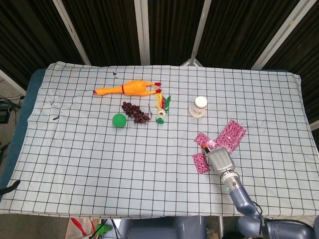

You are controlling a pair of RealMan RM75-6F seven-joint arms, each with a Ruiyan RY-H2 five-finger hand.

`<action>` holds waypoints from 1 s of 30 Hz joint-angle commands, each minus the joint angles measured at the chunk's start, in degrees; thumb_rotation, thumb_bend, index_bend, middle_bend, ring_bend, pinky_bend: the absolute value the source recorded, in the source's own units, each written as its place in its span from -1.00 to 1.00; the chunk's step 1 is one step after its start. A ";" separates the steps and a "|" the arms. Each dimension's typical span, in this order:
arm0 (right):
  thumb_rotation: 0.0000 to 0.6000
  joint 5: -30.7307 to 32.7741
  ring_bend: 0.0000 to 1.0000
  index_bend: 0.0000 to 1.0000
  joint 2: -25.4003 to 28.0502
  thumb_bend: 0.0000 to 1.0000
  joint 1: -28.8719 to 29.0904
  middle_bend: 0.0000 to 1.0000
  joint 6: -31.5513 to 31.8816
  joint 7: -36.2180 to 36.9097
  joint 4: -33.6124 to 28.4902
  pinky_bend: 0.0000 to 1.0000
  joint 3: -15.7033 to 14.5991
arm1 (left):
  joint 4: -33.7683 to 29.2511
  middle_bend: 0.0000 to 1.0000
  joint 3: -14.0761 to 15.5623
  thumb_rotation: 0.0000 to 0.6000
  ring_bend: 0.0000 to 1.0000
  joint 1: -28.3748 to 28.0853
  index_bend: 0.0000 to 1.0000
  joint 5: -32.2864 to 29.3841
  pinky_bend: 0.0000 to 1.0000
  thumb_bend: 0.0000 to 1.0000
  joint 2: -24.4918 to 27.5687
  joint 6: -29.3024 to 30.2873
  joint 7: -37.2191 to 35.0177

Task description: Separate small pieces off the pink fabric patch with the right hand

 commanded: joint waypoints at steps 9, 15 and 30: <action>1.00 7.63 0.62 -0.71 -3.14 0.37 5.44 0.65 -0.22 -5.85 0.34 0.06 3.59 | 0.13 -0.96 -0.11 1.00 -0.89 -0.21 -0.78 -0.31 -0.87 -0.59 0.04 -0.38 -0.10; 1.00 10.13 0.62 -0.71 -2.60 0.37 6.83 0.65 0.96 -6.32 -0.86 0.06 5.01 | 0.13 -0.96 -0.09 1.00 -0.89 -0.22 -0.78 -0.36 -0.87 -0.59 0.10 -0.44 -0.26; 1.00 -2.10 -0.28 -0.97 12.22 0.08 -3.27 -0.63 12.60 4.84 -21.28 -0.53 -1.09 | -0.11 -0.96 0.34 1.00 -0.89 -0.12 -0.78 0.46 -0.88 -0.59 0.35 -0.38 -0.80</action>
